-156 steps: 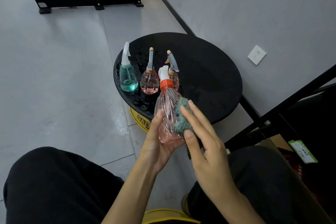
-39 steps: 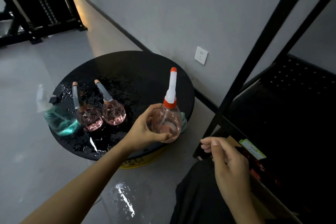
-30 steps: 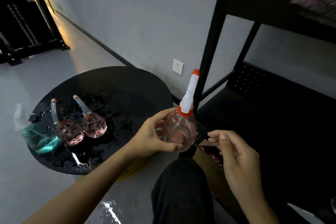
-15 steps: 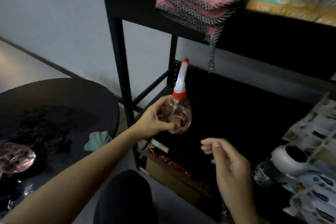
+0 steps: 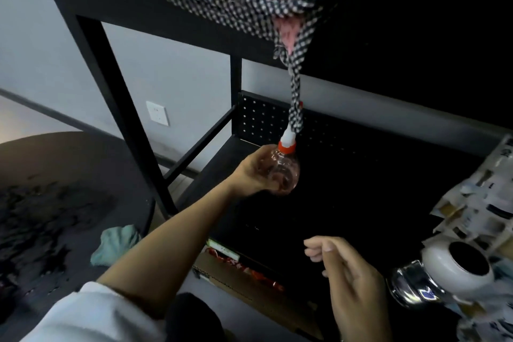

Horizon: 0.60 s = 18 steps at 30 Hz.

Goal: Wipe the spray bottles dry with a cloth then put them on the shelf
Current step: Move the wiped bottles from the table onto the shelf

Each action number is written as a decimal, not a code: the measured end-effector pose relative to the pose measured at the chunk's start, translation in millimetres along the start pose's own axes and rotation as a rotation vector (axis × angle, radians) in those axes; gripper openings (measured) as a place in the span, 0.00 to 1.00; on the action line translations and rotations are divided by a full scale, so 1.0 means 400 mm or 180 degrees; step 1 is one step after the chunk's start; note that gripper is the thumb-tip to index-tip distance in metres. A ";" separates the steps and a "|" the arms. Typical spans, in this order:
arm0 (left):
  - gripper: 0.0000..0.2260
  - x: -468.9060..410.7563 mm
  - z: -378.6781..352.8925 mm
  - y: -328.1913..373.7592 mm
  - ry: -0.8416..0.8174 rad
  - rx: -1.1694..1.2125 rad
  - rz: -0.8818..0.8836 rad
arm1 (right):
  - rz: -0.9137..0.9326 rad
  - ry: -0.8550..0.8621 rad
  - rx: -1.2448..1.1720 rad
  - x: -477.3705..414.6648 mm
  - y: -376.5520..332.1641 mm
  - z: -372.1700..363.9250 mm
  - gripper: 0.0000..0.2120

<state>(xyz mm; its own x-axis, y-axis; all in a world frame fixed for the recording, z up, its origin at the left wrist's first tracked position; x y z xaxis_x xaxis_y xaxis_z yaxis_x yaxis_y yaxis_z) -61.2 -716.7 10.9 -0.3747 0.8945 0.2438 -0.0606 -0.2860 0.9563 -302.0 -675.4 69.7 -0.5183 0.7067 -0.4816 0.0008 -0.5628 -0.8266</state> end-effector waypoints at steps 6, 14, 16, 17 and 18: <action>0.38 -0.033 -0.006 -0.041 0.0041 0.0001 0.0221 | -0.0059 -0.0034 0.0049 0.007 0.027 -0.004 0.15; 0.53 -0.037 -0.003 -0.074 0.0029 -0.0016 0.0252 | -0.0134 -0.0103 0.0039 0.010 0.029 -0.015 0.16; 0.55 -0.022 0.014 -0.075 0.0249 -0.0053 0.0246 | -0.0117 -0.0125 0.0047 0.009 0.027 -0.016 0.17; 0.54 -0.011 0.028 -0.075 0.0411 -0.0038 0.0254 | -0.0104 -0.0136 0.0051 0.008 0.024 -0.017 0.18; 0.50 0.004 0.044 -0.071 0.0582 -0.0028 0.0251 | -0.0098 -0.0153 0.0050 0.006 0.021 -0.019 0.18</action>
<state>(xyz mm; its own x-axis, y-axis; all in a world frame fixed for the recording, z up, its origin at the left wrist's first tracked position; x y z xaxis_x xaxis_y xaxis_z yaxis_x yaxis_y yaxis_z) -43.9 -701.3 -13.2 -0.5403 0.7922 0.2837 -0.0323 -0.3564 0.9338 -296.7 -675.4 59.4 -0.5583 0.7026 -0.4412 -0.0289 -0.5479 -0.8360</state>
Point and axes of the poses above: each hand's wrist, its own x-axis away from the middle knuckle, its own z-axis out of the back of the hand, y = z × x, the point moved 9 cm from there along -x, towards the middle knuckle, and after that the axes turned 15 degrees about z, right-handed, at the moved point
